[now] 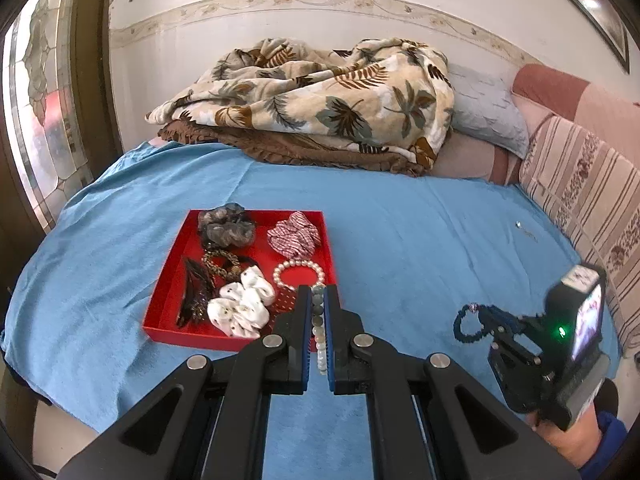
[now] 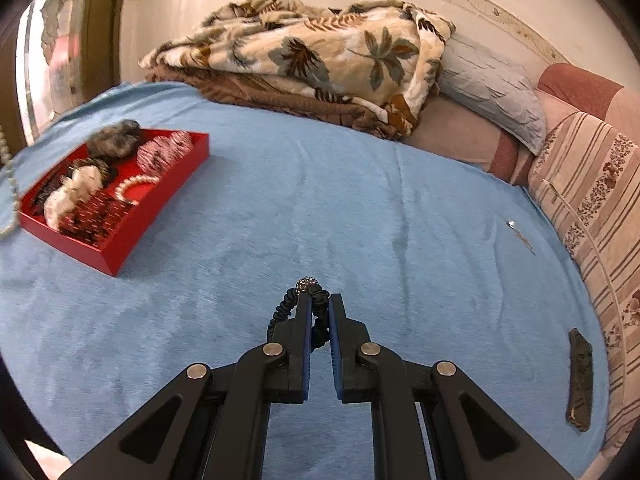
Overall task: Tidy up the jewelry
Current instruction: 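Carry both bracelets into the red tray and open both tools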
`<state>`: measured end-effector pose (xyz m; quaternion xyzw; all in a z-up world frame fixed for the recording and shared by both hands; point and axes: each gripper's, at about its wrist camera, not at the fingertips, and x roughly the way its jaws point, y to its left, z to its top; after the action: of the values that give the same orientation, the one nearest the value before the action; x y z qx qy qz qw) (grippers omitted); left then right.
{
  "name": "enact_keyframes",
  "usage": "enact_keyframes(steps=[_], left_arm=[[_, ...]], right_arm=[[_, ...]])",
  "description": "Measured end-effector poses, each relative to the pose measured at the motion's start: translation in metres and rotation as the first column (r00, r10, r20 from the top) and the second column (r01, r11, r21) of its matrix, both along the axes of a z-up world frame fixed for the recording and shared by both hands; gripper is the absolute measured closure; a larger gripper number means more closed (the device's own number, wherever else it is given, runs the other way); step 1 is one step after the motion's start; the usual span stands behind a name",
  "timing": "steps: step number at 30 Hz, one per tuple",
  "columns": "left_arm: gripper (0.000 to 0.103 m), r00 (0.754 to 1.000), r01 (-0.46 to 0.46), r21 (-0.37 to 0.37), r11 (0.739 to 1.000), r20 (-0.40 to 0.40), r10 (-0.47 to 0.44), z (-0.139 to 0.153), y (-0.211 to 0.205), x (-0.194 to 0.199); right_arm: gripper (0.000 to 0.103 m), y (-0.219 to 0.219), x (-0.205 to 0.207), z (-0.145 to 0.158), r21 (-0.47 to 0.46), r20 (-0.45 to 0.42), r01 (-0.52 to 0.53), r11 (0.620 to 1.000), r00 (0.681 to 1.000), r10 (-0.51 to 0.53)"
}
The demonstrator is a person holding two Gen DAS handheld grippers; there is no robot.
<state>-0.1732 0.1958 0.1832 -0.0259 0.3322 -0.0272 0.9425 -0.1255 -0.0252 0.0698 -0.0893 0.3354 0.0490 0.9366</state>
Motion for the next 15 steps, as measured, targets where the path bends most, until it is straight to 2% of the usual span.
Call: enact_keyframes(steps=[7, 15], left_arm=[[0.097, 1.0, -0.011, 0.002, 1.0, 0.003, 0.011, 0.004, 0.033, 0.028], [0.097, 1.0, 0.0, -0.078, 0.997, -0.029, -0.002, 0.0, 0.069, 0.078]], right_arm=[[0.094, 0.007, -0.012, 0.015, 0.077, 0.014, -0.042, 0.996, 0.999, 0.041], [0.093, 0.023, -0.003, 0.039, 0.203, -0.033, -0.072, 0.976, 0.996, 0.08]])
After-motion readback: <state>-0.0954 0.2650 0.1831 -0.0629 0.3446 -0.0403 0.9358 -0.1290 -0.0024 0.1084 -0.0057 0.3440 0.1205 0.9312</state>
